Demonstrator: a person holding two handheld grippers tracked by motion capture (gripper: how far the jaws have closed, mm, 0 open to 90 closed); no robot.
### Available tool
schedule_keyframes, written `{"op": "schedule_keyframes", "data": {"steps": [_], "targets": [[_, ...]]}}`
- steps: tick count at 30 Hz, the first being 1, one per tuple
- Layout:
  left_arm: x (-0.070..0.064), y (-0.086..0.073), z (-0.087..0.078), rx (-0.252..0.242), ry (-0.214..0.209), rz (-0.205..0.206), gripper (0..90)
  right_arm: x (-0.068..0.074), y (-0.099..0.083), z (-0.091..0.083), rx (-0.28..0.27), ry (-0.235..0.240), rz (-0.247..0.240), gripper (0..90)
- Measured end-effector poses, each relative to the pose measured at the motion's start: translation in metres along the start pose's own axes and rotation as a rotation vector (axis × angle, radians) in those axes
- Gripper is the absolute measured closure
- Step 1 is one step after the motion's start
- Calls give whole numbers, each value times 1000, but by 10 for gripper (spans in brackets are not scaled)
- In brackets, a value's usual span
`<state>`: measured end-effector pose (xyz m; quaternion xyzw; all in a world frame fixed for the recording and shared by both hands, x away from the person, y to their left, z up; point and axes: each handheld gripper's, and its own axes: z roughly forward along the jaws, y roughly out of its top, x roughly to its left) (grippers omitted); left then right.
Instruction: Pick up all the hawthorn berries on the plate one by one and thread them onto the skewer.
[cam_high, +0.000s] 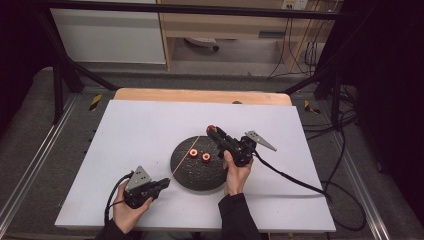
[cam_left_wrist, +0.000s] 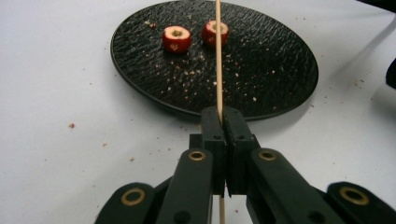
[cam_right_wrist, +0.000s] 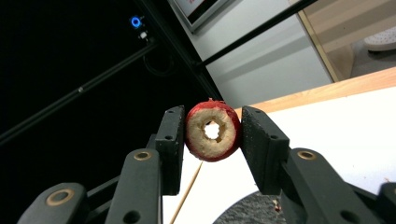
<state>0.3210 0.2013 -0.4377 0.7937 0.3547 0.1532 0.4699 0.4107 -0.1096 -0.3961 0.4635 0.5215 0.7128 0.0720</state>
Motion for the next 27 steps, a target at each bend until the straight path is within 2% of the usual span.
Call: {"op": "schedule_keyframes", "data": {"steps": [7,27], "targets": [[-9,5,5,-24,1,-12,885,-3,-4,4,-35,0,21,615],[-20,12,12,-40,-19,-33,885,-8,-8,11,-119,12,57,615]]}}
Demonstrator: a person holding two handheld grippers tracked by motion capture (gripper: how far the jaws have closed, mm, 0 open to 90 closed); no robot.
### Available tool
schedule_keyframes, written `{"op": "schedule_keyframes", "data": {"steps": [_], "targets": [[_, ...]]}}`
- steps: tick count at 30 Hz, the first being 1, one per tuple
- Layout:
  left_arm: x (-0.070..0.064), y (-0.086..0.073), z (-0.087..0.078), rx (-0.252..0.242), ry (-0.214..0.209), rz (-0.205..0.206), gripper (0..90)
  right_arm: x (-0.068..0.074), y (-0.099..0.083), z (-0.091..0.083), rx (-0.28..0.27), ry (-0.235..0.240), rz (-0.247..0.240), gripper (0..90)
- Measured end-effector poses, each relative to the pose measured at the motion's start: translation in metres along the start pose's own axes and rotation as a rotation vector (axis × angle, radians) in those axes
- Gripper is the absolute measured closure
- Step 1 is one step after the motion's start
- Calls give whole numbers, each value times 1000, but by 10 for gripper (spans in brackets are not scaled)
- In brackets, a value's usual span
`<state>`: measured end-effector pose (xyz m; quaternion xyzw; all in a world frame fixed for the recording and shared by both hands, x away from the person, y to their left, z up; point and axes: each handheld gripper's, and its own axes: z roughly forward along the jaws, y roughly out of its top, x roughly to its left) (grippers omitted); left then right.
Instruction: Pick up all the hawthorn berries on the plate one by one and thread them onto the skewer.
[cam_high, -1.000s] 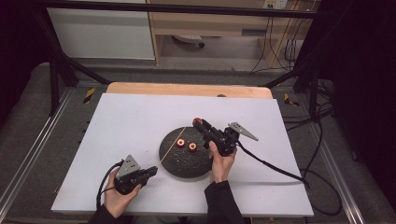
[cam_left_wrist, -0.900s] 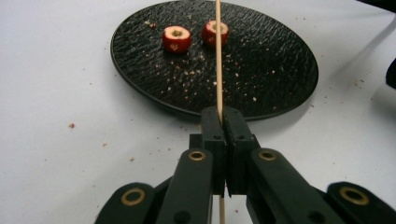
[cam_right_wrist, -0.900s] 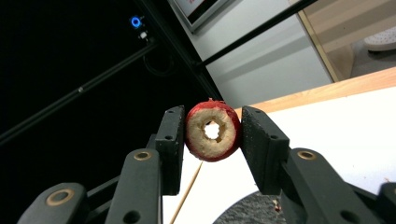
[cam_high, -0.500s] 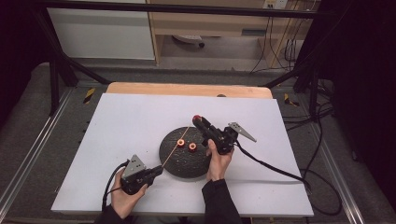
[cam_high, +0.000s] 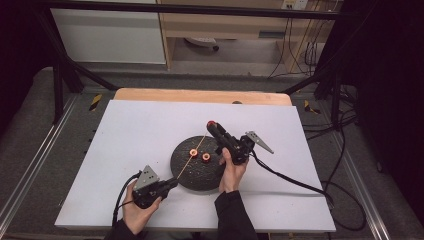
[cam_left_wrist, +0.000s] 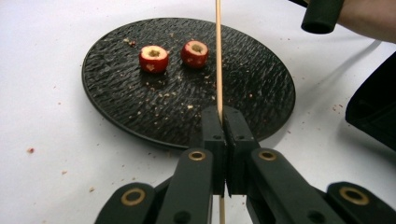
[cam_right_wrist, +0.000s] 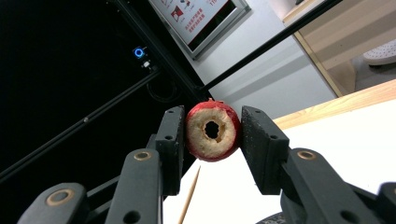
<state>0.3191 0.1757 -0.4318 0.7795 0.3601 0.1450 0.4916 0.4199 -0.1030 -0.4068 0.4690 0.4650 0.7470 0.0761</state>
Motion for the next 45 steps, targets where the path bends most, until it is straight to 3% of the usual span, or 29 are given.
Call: {"op": "schedule_keyframes", "data": {"steps": [27,45], "targets": [[-5,4,6,-28,0,-8,885,1,-2,0,-27,11,25,616],[-17,20,21,-57,18,-52,886,2,-7,-2,-23,26,47,617]]}}
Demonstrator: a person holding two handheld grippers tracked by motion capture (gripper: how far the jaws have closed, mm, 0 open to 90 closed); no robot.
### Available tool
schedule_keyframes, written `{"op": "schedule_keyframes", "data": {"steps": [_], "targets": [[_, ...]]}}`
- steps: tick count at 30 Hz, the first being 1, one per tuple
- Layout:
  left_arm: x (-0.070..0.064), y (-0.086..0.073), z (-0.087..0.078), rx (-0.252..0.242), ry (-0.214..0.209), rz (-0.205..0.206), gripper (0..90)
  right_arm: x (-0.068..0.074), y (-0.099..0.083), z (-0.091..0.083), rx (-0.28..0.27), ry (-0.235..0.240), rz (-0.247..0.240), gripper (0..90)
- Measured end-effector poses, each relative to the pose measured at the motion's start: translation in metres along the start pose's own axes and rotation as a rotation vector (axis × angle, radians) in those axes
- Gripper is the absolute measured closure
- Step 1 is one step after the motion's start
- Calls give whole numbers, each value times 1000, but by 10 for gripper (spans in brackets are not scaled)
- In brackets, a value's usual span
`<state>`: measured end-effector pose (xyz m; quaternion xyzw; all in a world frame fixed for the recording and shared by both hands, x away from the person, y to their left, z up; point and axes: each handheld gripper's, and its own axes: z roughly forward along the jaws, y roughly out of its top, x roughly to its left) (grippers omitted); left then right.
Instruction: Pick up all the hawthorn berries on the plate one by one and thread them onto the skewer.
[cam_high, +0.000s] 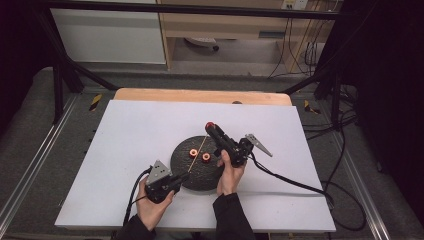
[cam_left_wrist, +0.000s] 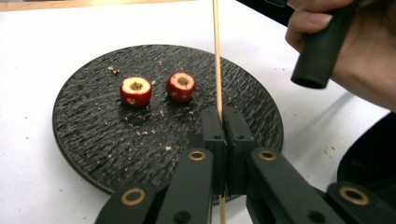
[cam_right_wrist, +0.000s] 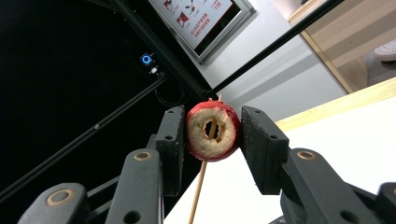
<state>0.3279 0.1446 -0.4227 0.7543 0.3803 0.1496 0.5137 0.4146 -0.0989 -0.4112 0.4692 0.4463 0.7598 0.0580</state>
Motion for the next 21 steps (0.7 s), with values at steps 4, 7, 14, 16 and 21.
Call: {"op": "schedule_keyframes", "data": {"steps": [4,7,14,16,21], "targets": [[1,8,3,-10,0,-16,886,1,-2,-1,19,6,4,617],[1,11,5,-8,1,-17,886,1,-4,-2,24,8,2,616],[3,18,11,-1,-9,-17,886,4,-4,-5,48,15,-15,617],[4,21,12,0,-7,-12,886,4,-5,-6,61,14,-21,617],[5,28,15,-1,-13,-2,886,5,-6,-8,81,15,-35,617]]}}
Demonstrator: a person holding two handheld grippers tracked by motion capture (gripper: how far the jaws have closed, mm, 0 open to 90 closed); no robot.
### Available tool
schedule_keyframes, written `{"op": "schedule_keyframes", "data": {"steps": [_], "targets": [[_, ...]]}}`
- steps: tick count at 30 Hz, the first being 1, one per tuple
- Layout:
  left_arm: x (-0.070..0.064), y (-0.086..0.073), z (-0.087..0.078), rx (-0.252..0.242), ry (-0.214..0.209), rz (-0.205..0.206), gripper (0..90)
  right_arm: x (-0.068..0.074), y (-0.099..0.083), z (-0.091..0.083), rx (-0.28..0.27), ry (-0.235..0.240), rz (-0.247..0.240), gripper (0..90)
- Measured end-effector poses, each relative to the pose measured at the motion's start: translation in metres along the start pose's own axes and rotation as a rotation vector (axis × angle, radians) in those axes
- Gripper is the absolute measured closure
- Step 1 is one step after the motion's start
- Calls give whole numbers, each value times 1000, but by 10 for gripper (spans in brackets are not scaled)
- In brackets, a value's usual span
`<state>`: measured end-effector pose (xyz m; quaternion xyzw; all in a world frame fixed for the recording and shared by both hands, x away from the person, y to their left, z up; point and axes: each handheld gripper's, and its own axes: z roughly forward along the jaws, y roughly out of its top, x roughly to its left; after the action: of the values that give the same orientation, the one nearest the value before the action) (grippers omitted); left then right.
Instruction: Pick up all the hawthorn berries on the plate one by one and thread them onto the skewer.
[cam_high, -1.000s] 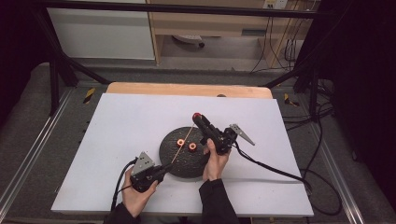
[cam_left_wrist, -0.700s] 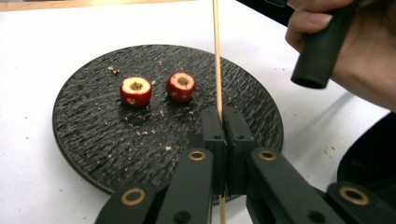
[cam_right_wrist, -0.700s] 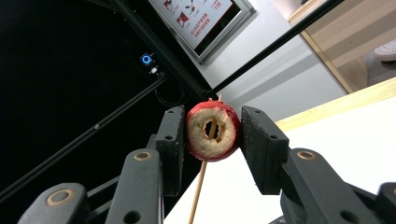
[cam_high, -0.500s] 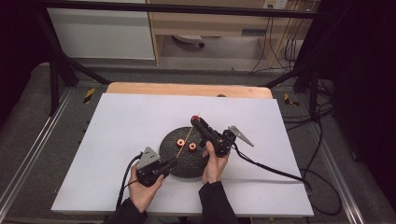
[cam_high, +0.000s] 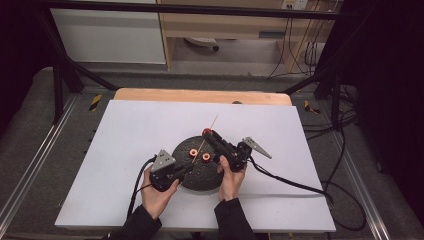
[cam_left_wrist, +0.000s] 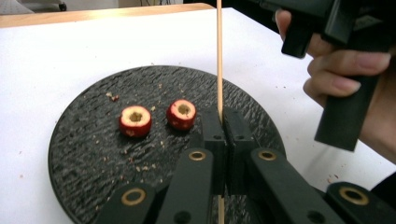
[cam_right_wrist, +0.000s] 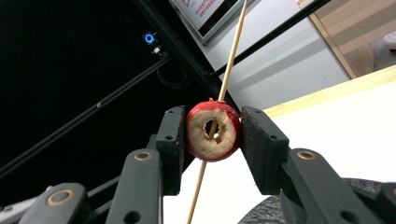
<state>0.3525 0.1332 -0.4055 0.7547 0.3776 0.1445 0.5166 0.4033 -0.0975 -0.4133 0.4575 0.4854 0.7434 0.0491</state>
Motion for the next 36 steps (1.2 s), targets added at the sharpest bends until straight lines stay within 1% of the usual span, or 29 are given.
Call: {"op": "schedule_keyframes", "data": {"steps": [1,3,4,8,12,18,23,27,30,32,33,36], "targets": [[0,1,1,-1,-2,-2,886,1,0,-1,11,2,-2,617],[0,3,3,-6,-4,-2,886,1,0,-1,15,2,-7,617],[0,5,4,-7,-6,-4,886,2,-2,-2,31,4,-7,617],[0,10,7,-4,-7,2,887,2,-4,-3,42,4,-15,617],[0,14,11,-3,-10,-1,887,4,-8,-5,66,3,-23,617],[0,19,13,-1,-15,2,886,5,-11,-8,82,4,-43,617],[0,20,16,0,-18,-6,887,6,-15,-10,103,0,-53,617],[1,19,16,3,-19,-5,887,6,-17,-10,111,-2,-57,616],[2,17,15,7,-29,-1,887,6,-16,-11,133,-4,-71,612],[2,16,14,11,-28,4,887,7,-15,-11,150,-6,-79,589],[3,16,13,11,-29,5,887,7,-13,-12,153,-14,-93,557],[7,13,8,15,-31,8,887,8,-7,-15,184,-27,-137,485]]}}
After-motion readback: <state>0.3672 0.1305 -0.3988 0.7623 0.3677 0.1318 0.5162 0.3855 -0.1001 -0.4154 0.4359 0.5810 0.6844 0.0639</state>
